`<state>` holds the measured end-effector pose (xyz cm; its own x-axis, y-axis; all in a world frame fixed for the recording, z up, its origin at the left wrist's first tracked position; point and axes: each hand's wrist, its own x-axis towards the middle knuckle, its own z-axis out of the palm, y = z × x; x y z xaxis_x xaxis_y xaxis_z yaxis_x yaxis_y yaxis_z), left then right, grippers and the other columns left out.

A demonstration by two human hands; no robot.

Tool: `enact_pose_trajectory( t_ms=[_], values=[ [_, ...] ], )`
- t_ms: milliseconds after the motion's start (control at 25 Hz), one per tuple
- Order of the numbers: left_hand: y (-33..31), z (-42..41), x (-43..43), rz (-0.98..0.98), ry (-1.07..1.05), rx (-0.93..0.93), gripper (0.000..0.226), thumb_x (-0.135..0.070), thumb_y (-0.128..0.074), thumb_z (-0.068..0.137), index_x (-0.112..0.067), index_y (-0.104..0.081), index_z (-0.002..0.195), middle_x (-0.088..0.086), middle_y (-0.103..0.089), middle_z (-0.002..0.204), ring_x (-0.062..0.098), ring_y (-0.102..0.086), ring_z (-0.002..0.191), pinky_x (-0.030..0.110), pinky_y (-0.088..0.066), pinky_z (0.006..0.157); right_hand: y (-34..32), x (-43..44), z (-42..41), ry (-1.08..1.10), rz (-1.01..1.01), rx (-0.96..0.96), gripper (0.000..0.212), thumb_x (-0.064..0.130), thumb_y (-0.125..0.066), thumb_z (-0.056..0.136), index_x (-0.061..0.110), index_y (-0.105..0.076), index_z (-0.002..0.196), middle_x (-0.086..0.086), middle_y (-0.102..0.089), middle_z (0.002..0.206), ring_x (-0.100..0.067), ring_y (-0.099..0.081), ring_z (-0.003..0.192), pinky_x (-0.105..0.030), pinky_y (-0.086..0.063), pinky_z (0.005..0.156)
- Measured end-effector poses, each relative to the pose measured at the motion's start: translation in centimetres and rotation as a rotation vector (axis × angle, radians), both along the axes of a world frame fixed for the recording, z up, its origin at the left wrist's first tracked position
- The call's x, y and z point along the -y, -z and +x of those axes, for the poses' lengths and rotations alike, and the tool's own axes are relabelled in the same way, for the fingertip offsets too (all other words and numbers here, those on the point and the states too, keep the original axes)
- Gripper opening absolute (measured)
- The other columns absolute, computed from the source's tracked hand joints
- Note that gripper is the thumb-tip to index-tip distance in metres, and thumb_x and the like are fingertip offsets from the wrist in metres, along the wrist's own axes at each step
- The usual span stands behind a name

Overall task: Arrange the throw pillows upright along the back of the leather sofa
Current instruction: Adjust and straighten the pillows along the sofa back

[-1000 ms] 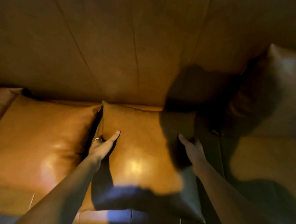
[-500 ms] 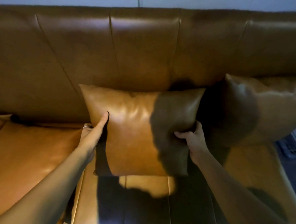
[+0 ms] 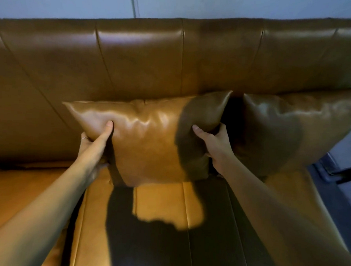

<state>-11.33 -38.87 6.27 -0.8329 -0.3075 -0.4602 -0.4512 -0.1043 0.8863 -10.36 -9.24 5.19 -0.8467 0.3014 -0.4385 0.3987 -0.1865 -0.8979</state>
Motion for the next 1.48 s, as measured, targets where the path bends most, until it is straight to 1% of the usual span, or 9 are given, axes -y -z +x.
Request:
enact_pose_trajectory(
  t_ms=[160,440,680,800,920,1080,1160,1280,1480],
  values=[
    [0.4,-0.9,0.2,-0.02,0.0,0.01,0.079,-0.064,-0.073,0.073,-0.037,-0.031,0.134,0.0,-0.05,0.136,0.033,-0.046,0.131,0.07,-0.041,0.097,0.5,0.1,-0.6,0.027,0.053,-0.013,0.093,0.035,-0.082,0.08,0.029,-0.026,0.154,-0.004,-0.048,0.148,-0.031,-0.049,0.134,-0.059,-0.04,0.111],
    [0.8,-2.8,0.3,-0.041,0.061,0.093,0.104,-0.066,-0.069,0.077,-0.032,-0.007,0.153,0.002,-0.037,0.153,0.034,-0.039,0.138,0.066,-0.041,0.095,0.9,1.3,-1.5,0.003,0.27,0.027,0.098,0.048,-0.075,0.084,0.025,-0.015,0.158,-0.009,-0.04,0.156,-0.035,-0.042,0.14,-0.056,-0.037,0.114],
    [-0.3,-2.2,1.3,-0.144,0.127,0.112,0.098,-0.068,-0.068,0.077,-0.017,-0.027,0.151,0.005,-0.049,0.141,0.029,-0.049,0.126,0.052,-0.045,0.099,-1.0,2.4,-0.7,0.014,0.439,0.078,0.094,0.045,-0.068,0.091,0.019,-0.011,0.161,-0.012,-0.034,0.16,-0.036,-0.039,0.143,-0.051,-0.036,0.115],
    [-1.3,-1.9,1.6,-0.279,0.112,0.041,0.093,-0.06,-0.067,0.083,-0.011,-0.027,0.151,0.012,-0.053,0.141,0.034,-0.051,0.127,0.043,-0.044,0.1,-1.9,4.0,0.3,-0.012,0.61,0.066,0.094,0.043,-0.064,0.094,0.017,-0.004,0.162,-0.014,-0.024,0.164,-0.038,-0.037,0.143,-0.05,-0.037,0.112],
    [-3.5,-0.8,1.9,-0.493,0.168,-0.107,0.087,-0.05,-0.065,0.089,-0.017,-0.021,0.156,0.013,-0.05,0.147,0.035,-0.046,0.134,0.045,-0.039,0.108,-3.1,5.7,1.8,-0.154,0.766,0.018,0.09,0.046,-0.06,0.096,0.022,-0.003,0.161,-0.013,-0.013,0.168,-0.039,-0.03,0.148,-0.052,-0.035,0.114],
    [-6.9,2.5,3.4,-1.0,0.358,-0.369,0.077,-0.046,-0.059,0.093,-0.019,-0.022,0.155,0.013,-0.035,0.158,0.032,-0.033,0.144,0.054,-0.037,0.11,-5.5,9.7,3.5,-0.387,1.103,-0.155,0.08,0.052,-0.05,0.099,0.025,-0.006,0.16,-0.007,-0.011,0.17,-0.032,-0.017,0.154,-0.058,-0.023,0.12],
    [-7.9,4.1,4.7,-1.153,0.374,-0.362,0.075,-0.047,-0.056,0.094,-0.022,-0.021,0.156,0.014,-0.029,0.161,0.033,-0.028,0.146,0.059,-0.035,0.109,-6.3,12.3,4.3,-0.467,1.238,-0.254,0.076,0.052,-0.045,0.1,0.025,-0.006,0.16,-0.007,-0.011,0.171,-0.032,-0.013,0.155,-0.058,-0.016,0.12],
    [-9.0,6.4,8.6,-1.23,0.289,-0.293,0.075,-0.049,-0.053,0.095,-0.025,-0.018,0.157,0.012,-0.024,0.164,0.033,-0.021,0.149,0.06,-0.027,0.113,-7.0,17.5,5.5,-0.572,1.352,-0.411,0.074,0.052,-0.039,0.101,0.025,-0.003,0.16,-0.008,-0.01,0.171,-0.033,-0.011,0.156,-0.058,-0.014,0.12],
    [-8.5,10.1,18.2,-1.233,0.165,-0.168,0.073,-0.05,-0.05,0.097,-0.027,-0.017,0.157,0.011,-0.02,0.165,0.033,-0.017,0.15,0.061,-0.024,0.113,-6.8,28.3,7.4,-0.73,1.236,-0.479,0.077,0.053,-0.044,0.099,0.028,-0.004,0.16,-0.009,-0.007,0.171,-0.034,-0.009,0.156,-0.063,-0.018,0.118]
  ],
)
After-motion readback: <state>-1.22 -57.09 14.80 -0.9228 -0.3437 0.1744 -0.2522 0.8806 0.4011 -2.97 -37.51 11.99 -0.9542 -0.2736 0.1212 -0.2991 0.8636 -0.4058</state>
